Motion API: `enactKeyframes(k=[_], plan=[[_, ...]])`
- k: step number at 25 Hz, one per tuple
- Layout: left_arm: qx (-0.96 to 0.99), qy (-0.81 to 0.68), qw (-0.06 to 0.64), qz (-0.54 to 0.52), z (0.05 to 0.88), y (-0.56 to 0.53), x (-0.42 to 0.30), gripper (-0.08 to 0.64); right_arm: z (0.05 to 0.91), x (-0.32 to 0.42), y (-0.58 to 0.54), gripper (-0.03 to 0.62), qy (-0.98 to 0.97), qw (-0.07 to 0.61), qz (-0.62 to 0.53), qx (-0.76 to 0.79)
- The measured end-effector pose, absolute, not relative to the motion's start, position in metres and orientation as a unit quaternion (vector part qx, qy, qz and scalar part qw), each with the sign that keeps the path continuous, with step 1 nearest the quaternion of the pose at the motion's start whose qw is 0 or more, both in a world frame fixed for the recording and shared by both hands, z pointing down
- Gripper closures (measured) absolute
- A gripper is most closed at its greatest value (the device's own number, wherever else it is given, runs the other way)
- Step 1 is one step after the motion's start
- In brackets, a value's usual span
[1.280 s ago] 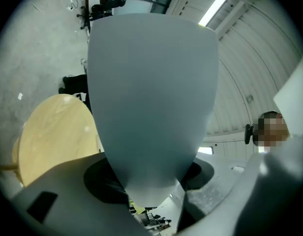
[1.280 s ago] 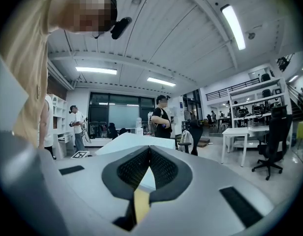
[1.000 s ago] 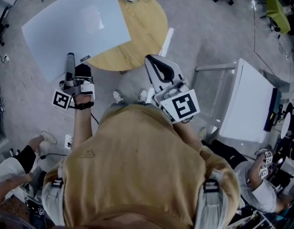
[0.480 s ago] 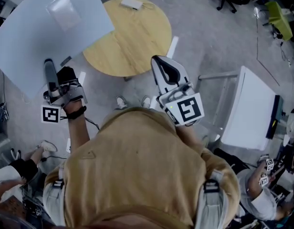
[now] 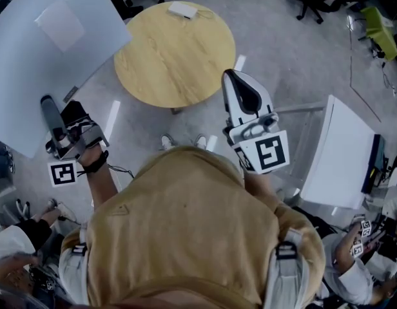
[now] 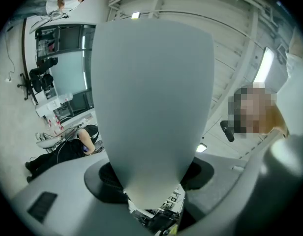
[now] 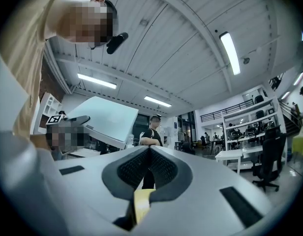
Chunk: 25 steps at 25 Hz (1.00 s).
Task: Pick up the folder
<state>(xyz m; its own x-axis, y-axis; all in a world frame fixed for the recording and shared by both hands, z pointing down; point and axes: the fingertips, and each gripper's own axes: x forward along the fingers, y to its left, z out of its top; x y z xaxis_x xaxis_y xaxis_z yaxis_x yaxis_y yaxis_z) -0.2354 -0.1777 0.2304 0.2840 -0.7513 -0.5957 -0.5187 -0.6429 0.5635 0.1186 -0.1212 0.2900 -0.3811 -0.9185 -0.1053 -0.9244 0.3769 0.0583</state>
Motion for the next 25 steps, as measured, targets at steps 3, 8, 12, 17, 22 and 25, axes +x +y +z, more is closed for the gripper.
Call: enactKeyframes(k=[3, 8, 12, 17, 22, 25], plan=[[0.798, -0.400, 0.116, -0.436, 0.224, -0.175, -0.230, 0.287, 0.284, 0.123, -0.123, 0.592, 0.827, 0.028, 0.067, -0.557], [0.794, -0.394, 0.141, -0.441, 0.233, -0.180, -0.235, 0.287, 0.278, 0.115, -0.128, 0.592, 0.828, 0.034, 0.074, -0.555], [0.793, -0.391, 0.152, -0.443, 0.238, -0.183, -0.239, 0.287, 0.276, 0.110, -0.132, 0.592, 0.828, 0.034, 0.076, -0.554], [0.794, -0.382, 0.160, -0.445, 0.237, -0.182, -0.233, 0.288, 0.271, 0.110, -0.134, 0.592, 0.831, 0.037, 0.079, -0.550], [0.797, -0.375, 0.168, -0.443, 0.237, -0.182, -0.226, 0.287, 0.268, 0.107, -0.140, 0.592, 0.835, 0.040, 0.081, -0.543], [0.796, -0.370, 0.180, -0.445, 0.241, -0.188, -0.237, 0.288, 0.267, 0.092, -0.149, 0.592, 0.837, 0.038, 0.081, -0.540]])
